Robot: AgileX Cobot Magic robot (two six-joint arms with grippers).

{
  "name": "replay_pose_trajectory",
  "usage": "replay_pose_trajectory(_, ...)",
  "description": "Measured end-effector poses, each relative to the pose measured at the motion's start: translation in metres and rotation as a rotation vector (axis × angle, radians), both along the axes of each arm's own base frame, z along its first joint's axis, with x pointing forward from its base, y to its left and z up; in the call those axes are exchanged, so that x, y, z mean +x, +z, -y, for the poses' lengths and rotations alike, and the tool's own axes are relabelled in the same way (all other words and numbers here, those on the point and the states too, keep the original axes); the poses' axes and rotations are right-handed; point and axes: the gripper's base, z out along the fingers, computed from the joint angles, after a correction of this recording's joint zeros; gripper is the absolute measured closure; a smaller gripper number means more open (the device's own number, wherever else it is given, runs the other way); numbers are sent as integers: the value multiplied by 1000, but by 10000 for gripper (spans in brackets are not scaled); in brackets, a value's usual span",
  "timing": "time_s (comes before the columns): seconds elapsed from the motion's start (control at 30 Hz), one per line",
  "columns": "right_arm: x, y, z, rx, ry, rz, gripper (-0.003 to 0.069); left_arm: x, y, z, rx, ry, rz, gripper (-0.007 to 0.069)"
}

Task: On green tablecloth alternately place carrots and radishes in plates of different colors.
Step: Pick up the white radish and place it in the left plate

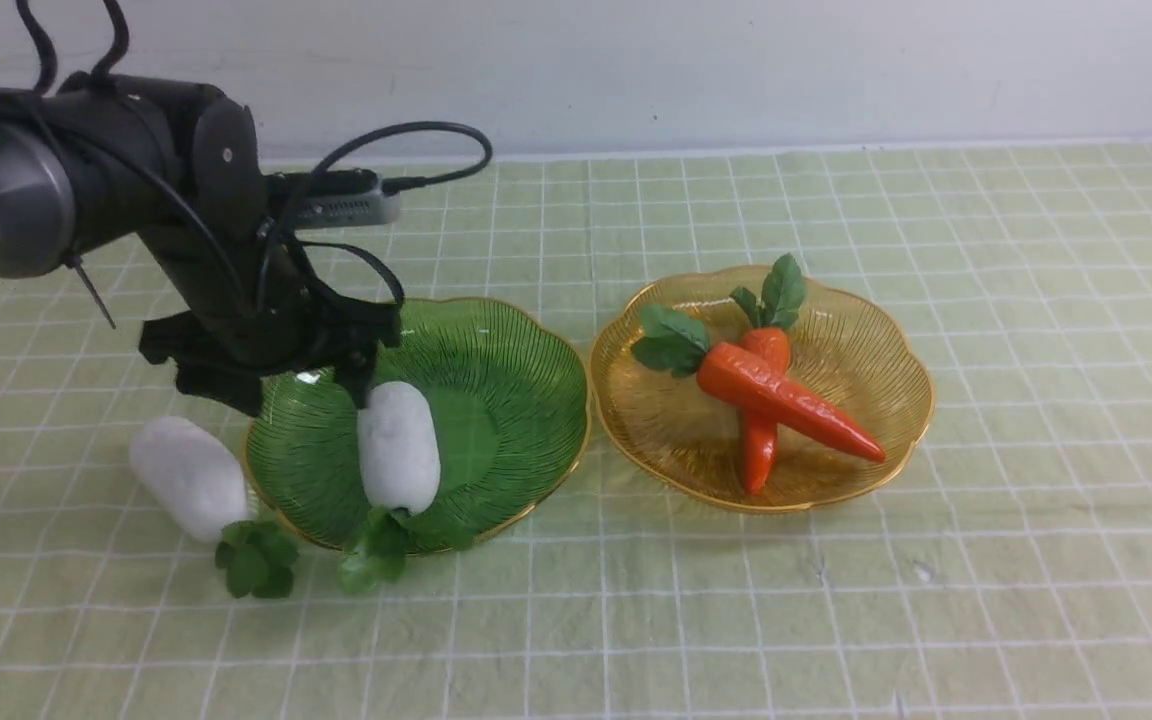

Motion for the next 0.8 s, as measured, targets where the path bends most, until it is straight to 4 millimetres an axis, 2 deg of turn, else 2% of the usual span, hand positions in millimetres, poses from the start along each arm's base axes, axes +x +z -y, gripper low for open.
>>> replay_pose_trajectory(0.03, 0, 0, 0, 1, 1, -2, 672, 4, 2, -17, 28, 87, 15, 41)
replay_pose_trajectory(0.13, 0, 0, 0, 1, 3, -5, 672, 7, 0, -43, 57, 214, 18, 41)
replay_pose_trajectory(0.2, 0, -1, 0, 0, 4, -7, 672, 8, -6, -68, 51, 375, -8, 41)
replay_pose_trajectory(0.27, -1, -1, -1, 0, 7, -13, 672, 9, -14, -87, 39, 482, -29, 41)
replay_pose_trajectory(0.33, -1, -1, -1, 0, 8, -16, 672, 9, -21, -96, 23, 553, -51, 41)
replay_pose_trajectory(0.53, -1, -1, -1, 0, 9, -18, 672, 13, -36, -98, -3, 584, -78, 41)
replay_pose_trajectory(0.67, -1, -1, -1, 0, 9, -18, 672, 17, -54, -95, -28, 593, -123, 41)
replay_pose_trajectory(0.8, -1, -1, -1, 0, 9, -18, 672, 19, -70, -95, -11, 529, -171, 52)
